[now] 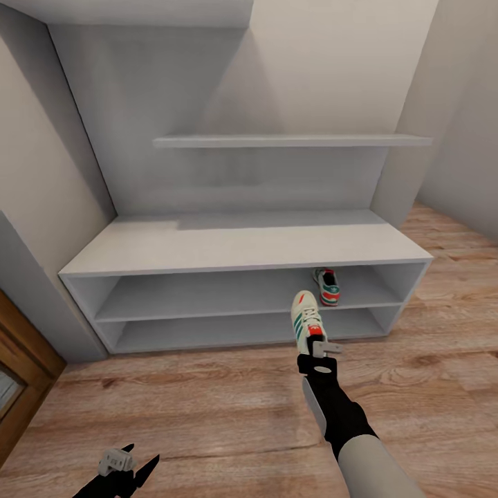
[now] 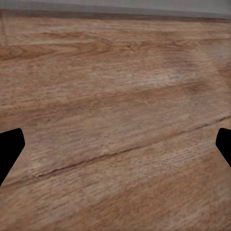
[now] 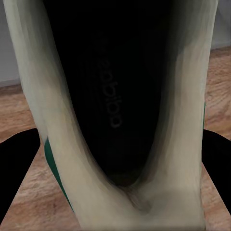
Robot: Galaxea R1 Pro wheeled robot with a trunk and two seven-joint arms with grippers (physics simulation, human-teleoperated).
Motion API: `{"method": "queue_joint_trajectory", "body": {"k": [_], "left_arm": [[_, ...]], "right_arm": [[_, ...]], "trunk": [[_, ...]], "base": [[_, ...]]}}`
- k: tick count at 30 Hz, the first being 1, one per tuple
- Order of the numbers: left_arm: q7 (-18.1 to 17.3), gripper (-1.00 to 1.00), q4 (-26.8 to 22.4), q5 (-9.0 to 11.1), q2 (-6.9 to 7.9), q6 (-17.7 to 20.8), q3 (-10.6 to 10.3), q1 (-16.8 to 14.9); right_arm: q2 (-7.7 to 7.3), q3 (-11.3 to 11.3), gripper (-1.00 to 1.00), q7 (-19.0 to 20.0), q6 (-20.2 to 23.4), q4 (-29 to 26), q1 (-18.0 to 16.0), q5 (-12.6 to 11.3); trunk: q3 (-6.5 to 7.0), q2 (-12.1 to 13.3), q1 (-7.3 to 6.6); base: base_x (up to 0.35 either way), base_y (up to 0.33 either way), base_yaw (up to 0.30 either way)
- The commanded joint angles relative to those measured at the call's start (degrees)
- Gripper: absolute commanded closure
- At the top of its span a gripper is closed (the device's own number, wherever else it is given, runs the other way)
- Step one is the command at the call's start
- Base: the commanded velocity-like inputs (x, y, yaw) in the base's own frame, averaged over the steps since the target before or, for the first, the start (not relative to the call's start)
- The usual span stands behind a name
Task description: Pick up the two gym shoes and the two sandals from the corridor floor and place them onto the hallstand (shoe rack) in the corridor, making sure they are on the rack and not on the floor. Arrange them so the two gym shoes are next to each other and the two sandals are next to each other.
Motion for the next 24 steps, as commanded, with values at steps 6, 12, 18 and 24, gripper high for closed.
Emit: {"method": "queue_joint_trajectory", "body": {"k": [6, 12, 18, 24], "left_arm": [[-0.42, -1.0, 0.07, 0.3, 0.0, 0.03, 0.11, -0.06], [-0.39, -1.0, 0.07, 0.3, 0.0, 0.03, 0.11, -0.06], [-0.37, -1.0, 0.07, 0.3, 0.0, 0.03, 0.11, -0.05], [-0.37, -1.0, 0.07, 0.3, 0.0, 0.03, 0.12, -0.04]], "right_arm": [[0.05, -0.27, 1.0, 0.01, 0.37, -0.18, -0.02, 0.19], [0.05, -0.29, 1.0, 0.01, 0.37, -0.22, -0.02, 0.19], [0.05, -0.27, 1.0, 0.01, 0.37, -0.3, -0.02, 0.19], [0.05, -0.22, 1.0, 0.01, 0.37, -0.39, -0.02, 0.19]], "trunk": [[-0.05, -0.02, -0.01], [-0.05, -0.02, -0.01], [-0.05, -0.02, -0.01], [-0.05, -0.02, -0.01]], "base": [[0.116, -0.028, 0.0], [0.248, -0.103, -0.019], [0.13, -0.041, -0.14], [0.046, -0.006, -0.032]]}}
